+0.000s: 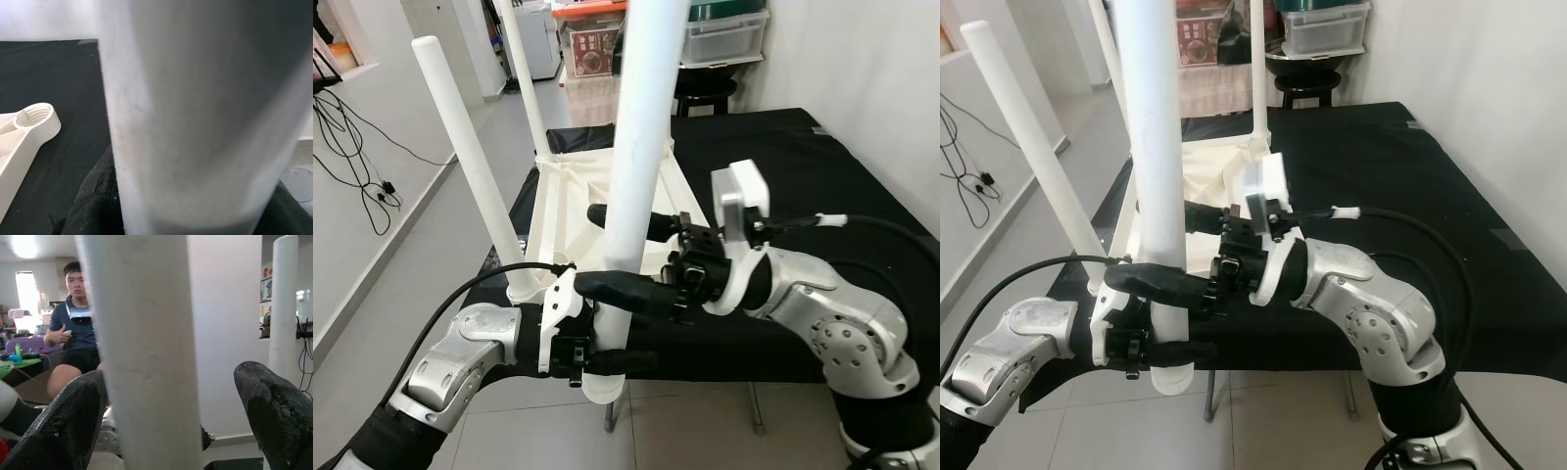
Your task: Building children table
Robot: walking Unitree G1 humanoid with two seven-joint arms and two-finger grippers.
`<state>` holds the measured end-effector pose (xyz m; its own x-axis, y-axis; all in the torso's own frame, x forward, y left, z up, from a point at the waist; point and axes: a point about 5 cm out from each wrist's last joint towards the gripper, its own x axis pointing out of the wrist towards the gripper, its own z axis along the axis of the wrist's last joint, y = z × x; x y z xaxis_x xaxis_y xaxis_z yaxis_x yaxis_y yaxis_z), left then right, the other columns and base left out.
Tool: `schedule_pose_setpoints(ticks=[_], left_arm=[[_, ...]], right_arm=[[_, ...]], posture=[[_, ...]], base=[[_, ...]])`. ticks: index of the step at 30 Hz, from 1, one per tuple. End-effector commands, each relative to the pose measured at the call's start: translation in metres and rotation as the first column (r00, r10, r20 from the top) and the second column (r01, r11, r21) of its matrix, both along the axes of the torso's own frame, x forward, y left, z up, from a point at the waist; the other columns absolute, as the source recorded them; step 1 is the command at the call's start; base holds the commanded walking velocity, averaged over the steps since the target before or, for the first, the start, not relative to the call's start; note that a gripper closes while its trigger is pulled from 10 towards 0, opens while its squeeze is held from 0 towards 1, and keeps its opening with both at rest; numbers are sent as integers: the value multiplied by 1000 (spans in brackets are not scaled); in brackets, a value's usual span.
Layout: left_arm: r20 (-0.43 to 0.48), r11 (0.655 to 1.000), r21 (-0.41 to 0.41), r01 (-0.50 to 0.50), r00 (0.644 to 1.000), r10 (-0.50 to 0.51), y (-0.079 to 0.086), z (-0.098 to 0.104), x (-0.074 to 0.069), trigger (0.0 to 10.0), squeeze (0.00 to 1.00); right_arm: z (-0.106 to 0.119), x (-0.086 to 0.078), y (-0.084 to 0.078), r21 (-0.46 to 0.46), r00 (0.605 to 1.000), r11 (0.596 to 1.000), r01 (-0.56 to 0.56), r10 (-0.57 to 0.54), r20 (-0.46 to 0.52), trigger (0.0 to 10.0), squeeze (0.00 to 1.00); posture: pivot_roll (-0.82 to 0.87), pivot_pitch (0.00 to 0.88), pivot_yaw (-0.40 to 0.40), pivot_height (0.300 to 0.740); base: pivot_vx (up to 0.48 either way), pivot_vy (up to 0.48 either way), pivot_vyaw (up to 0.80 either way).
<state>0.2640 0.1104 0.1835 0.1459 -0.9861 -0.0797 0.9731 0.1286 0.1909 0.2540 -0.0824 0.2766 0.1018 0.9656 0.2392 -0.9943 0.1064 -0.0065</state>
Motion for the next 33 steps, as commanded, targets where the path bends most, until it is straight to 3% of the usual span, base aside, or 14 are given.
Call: schedule_pose_setpoints(ticks=[1, 2, 3, 14, 23, 24, 25, 26, 28, 29, 31, 33], left_arm=[[2, 1000, 11, 7, 1000, -7, 0, -2, -1, 10000, 0], [2, 1000, 11, 7, 1000, -7, 0, -2, -1, 10000, 0], [1, 1000, 11, 6, 1000, -6, -1, -3, 0, 10000, 0], [0, 1000, 13, 4, 1000, -4, -1, -4, 0, 10000, 0], [-26, 1000, -1, -9, 1000, 9, 0, -4, 1, 10000, 0], [-50, 1000, -6, -12, 999, 12, 1, -5, 1, 10000, 1000], [-50, 1000, -6, -12, 999, 12, 1, -5, 1, 10000, 1000], [-78, 1000, -6, -10, 997, 10, 4, -4, -1, 10000, 1000], [-78, 1000, -6, -10, 997, 10, 4, -4, -1, 10000, 1000], [-94, 1000, -6, -19, 995, 18, 17, 2, -7, 10000, 1000], [-100, 1000, 14, 4, 995, -3, 29, 8, -17, 10000, 1000], [-105, 999, 28, 23, 994, -20, 34, 11, -23, 10000, 1000]], right_arm=[[2, 0, 6, -4, 1000, 1000, -3, 3, 21, 10000, 0], [2, 0, 6, -4, 1000, 1000, -3, 3, 21, 10000, 0], [1, 0, 8, -14, 1000, 1000, -11, 11, 24, 0, 0], [-5, 1, 9, -61, 1000, 998, -11, 13, 27, 0, 0], [-11, 9, 6, -88, 997, 994, 69, -66, 34, 0, 0], [-12, 15, 4, -93, 993, 989, 116, -113, 41, 0, 0], [-12, 15, 4, -93, 993, 989, 116, -113, 41, 0, 0], [-14, 24, -1, -114, 980, 974, 198, -193, 55, 0, 0], [-14, 24, -1, -114, 980, 974, 198, -193, 55, 0, 0], [-21, 44, -20, -166, 926, 911, 377, -370, 77, 0, 0], [-27, 51, -35, -206, 889, 864, 459, -449, 95, 0, 0], [-29, 53, -40, -223, 880, 851, 475, -464, 103, 0, 0]], posture=[[-77, 0, 70, 740], [-77, 0, 70, 740], [-76, 0, 66, 740], [-77, 0, 65, 740], [-77, 0, 63, 740], [-77, 0, 62, 740], [-77, 0, 62, 740], [-76, 0, 61, 740], [-76, 0, 61, 740], [-71, 0, 59, 740], [-68, 0, 57, 740], [-68, 0, 57, 740]], base=[[0, 0, 0], [0, 0, 0], [0, 0, 0], [0, 0, 0], [0, 0, 0], [0, 0, 0], [0, 0, 0], [0, 0, 0], [0, 0, 0], [0, 0, 0], [0, 0, 0], [0, 0, 0]])
